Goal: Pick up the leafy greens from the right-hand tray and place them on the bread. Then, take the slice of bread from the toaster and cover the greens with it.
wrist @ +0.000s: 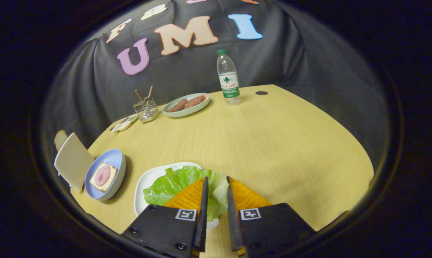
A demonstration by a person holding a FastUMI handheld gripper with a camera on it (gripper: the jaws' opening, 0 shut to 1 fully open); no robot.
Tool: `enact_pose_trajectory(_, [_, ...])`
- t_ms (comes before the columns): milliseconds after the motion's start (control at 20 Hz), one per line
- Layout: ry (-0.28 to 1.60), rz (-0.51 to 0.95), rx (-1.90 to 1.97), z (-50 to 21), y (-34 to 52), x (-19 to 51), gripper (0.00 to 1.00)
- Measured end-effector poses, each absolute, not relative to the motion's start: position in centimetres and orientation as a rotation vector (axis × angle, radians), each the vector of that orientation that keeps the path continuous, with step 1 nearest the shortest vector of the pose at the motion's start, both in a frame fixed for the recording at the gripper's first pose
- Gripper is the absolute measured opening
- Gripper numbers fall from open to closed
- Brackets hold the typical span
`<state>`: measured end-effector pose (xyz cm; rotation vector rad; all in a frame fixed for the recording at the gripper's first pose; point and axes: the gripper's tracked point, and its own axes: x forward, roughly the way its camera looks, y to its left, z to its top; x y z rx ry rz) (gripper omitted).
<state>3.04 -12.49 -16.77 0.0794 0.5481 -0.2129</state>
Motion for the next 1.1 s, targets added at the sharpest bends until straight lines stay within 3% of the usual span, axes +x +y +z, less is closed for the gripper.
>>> enact_pose_trajectory(150, [0.506, -0.177, 0.107, -15.9, -11.5, 3.4, 0.06])
enact_pose_trajectory(1100, [0.273, 0.029, 0.183, -7.4, -2.3, 2.5, 0.06])
